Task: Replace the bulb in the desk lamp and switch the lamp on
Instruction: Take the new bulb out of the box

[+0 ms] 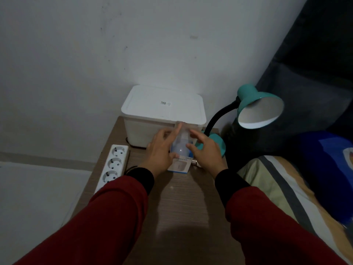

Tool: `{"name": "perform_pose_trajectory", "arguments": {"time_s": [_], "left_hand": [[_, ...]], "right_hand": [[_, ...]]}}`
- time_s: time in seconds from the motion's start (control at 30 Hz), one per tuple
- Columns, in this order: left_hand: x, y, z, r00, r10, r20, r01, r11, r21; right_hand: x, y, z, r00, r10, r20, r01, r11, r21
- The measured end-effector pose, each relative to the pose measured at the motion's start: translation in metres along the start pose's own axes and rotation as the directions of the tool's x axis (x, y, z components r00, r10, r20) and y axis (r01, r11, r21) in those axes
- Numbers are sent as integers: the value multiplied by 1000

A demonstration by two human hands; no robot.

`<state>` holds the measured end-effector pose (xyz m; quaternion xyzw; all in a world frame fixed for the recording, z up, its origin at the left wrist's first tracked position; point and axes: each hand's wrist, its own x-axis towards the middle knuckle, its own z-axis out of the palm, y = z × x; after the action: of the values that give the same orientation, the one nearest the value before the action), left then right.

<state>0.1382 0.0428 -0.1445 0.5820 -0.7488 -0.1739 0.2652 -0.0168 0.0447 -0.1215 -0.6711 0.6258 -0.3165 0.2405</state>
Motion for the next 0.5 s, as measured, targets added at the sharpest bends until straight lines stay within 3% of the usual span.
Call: {"name": "perform_pose_trajectory", "arguments": {"time_s": [0.2, 0.5], "left_hand": [[11, -6, -9, 991, -24, 128, 23, 1000, 8], [10, -8, -8, 991, -15, 133, 19, 999, -26]], "right_hand": [[13, 5, 9, 987, 73, 144, -37, 972, -233], [23, 2, 13, 967, 113, 228, -49, 962, -267]]}}
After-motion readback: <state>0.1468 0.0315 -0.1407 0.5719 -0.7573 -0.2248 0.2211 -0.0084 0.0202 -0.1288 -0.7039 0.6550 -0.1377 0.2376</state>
